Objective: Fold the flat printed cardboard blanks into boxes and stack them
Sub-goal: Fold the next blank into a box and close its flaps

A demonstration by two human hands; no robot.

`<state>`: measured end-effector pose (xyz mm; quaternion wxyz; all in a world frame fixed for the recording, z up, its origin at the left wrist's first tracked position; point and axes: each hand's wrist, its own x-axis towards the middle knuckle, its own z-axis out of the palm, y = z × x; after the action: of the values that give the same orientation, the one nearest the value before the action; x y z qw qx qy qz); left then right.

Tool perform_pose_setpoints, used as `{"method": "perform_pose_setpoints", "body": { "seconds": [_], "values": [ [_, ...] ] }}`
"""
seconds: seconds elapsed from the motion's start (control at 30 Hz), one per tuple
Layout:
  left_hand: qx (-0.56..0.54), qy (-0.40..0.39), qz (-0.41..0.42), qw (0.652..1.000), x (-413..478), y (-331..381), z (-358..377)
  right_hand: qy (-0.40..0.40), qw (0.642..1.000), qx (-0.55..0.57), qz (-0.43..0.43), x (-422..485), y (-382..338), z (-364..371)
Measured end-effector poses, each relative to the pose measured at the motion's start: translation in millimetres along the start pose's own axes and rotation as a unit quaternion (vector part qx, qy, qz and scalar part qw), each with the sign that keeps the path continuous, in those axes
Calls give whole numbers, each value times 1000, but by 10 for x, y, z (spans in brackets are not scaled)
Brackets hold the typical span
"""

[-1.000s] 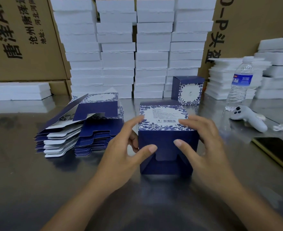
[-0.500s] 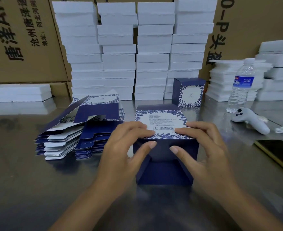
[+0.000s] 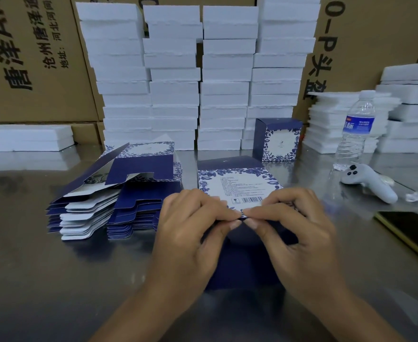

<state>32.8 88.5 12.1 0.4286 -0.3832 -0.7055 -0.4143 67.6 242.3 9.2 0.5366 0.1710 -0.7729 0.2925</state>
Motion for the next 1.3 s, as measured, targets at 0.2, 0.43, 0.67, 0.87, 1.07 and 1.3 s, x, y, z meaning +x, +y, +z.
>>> {"method": "perform_pose_setpoints", "body": {
  "seconds": [0.2, 0.43, 0.67, 0.87, 1.07, 1.3],
  "values": [
    [-47, -12, -15, 999, 8, -11, -12, 23, 1000, -18, -9, -18, -20, 51],
    [-41, -3, -21, 999, 7, -20, -17, 40, 997, -43, -42, -13, -4, 58],
    [-56, 15, -10, 998, 10, -86, -15, 23, 999, -41, -28, 10, 53, -10],
    [-68, 21, -32, 997, 2, -120, -23, 18, 1000, -23, -8, 25, 50, -30],
    [-22, 14, -10, 1000, -6, -169, -52, 11, 1000, -18, -1, 39, 42, -50],
    [-69, 18, -40, 997, 3, -149, -36, 6, 1000, -16, 7, 41, 53, -57]
  ]
}}
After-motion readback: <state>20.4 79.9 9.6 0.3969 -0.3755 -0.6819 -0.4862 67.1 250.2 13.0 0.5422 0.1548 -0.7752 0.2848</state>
